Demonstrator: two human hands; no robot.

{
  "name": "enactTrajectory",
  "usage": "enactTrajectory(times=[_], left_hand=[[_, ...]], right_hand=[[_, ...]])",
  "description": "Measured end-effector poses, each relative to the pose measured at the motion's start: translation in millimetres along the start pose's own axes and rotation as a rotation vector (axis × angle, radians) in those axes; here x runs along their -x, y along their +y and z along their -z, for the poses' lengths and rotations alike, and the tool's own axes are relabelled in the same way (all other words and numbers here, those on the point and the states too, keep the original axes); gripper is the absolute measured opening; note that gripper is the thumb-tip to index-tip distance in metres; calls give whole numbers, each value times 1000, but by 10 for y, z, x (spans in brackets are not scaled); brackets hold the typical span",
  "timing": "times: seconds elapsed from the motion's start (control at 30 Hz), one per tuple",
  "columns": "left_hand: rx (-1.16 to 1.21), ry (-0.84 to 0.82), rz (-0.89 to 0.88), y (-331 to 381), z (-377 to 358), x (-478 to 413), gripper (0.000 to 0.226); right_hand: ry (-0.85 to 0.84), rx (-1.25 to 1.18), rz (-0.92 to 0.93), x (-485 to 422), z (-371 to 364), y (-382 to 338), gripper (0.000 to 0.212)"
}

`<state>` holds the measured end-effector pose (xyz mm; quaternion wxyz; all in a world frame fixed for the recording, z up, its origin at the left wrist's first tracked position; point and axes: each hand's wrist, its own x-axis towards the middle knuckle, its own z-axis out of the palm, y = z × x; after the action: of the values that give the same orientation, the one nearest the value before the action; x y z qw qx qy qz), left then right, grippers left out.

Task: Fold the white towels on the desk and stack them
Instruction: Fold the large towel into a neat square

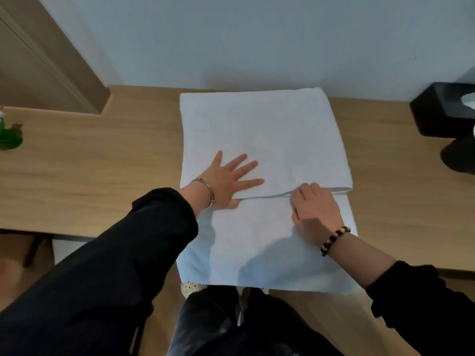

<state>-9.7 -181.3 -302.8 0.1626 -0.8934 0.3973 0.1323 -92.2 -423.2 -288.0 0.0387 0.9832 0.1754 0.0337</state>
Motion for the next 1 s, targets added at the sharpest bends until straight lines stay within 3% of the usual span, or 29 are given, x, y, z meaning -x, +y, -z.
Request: enactTrajectory(times=[0.07, 0.17, 0.33, 0.47, 0.53, 0.63, 0.7, 0.77, 0.9, 0.97, 1.0], left_hand=[[10, -10, 52, -69, 30, -67, 74], [43, -18, 119, -123, 53, -195, 75], [78, -26, 227, -241, 148, -357, 78], [108, -15, 331, -209, 184, -252, 83], [109, 23, 398, -237, 312, -174, 69], [146, 194, 468, -308, 620, -46, 54], [181, 335, 485, -306, 779, 113, 56], [190, 493, 446, -215, 854, 323, 58], [98, 668, 358, 171, 700, 652, 60], [140, 575, 357, 440, 494, 739, 65], [193, 422, 366, 583, 368, 771, 70]], right_hand=[[58, 79, -34, -170, -27, 86, 54], [-153, 191, -160, -500, -113, 322, 82], [-346, 161, -199, -948, -198, 528, 91], [-361, 105, -159, -1020, -120, 559, 103], [-252, 65, -134, -1034, 25, 581, 87], [76, -62, -134, -1054, 347, 575, 45], [338, -136, -99, -971, 557, 571, 42], [488, -132, -37, -820, 712, 532, 43], [584, -110, 58, -314, 695, 434, 39], [570, -94, 82, 25, 492, 353, 37], [496, -85, 82, 186, 361, 306, 40]])
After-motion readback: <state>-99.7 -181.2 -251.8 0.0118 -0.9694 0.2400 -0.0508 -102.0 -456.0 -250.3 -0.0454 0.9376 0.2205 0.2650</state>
